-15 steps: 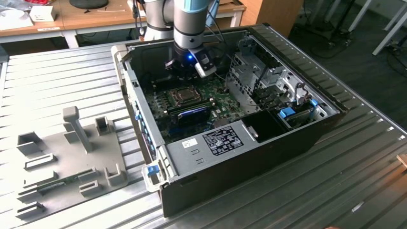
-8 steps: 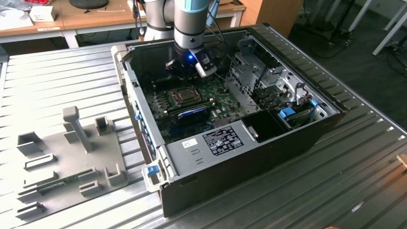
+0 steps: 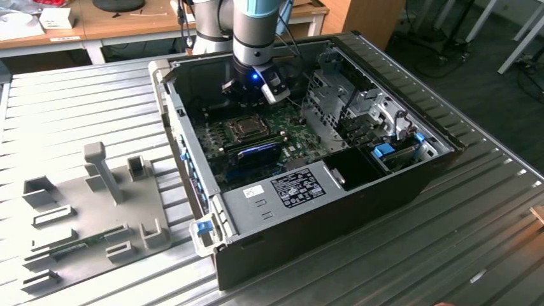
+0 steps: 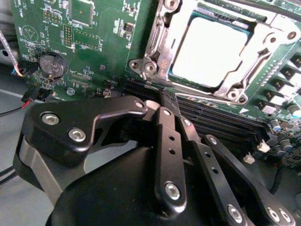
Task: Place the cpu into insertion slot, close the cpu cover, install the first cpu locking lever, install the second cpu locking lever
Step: 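Install the first cpu locking lever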
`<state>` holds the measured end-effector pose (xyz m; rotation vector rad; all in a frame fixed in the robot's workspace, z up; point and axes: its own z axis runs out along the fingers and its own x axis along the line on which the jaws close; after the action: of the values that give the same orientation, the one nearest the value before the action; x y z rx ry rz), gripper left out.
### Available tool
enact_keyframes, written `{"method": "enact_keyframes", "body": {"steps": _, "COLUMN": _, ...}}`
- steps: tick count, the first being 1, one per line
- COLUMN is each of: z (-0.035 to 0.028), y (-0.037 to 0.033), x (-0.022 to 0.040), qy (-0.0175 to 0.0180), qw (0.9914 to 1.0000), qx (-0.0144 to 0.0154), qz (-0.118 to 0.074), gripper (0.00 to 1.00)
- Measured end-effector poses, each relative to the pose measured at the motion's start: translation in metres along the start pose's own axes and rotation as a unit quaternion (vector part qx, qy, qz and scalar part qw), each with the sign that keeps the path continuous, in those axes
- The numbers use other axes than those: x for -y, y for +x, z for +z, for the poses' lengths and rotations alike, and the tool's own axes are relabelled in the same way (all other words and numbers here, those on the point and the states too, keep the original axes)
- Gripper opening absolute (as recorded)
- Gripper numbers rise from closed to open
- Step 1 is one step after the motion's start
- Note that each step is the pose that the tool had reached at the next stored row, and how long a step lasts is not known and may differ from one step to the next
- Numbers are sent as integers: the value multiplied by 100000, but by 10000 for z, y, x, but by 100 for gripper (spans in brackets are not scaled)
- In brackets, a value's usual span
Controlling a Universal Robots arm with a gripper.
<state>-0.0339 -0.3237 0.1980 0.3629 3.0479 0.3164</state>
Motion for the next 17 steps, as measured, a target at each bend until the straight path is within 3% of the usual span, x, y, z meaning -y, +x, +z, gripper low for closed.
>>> {"method": "enact_keyframes", "body": {"steps": 10, "z": -1, "y": -1, "x": 6, "qy": 256, "qw": 100000, "qx": 89, "qz": 117, "gripper": 10}}
{"method": "enact_keyframes", "body": {"steps": 17, "z": 0, "y": 0, "x": 0, "qy": 336, "qw": 99964, "qx": 611, "qz": 2594, "gripper": 10}}
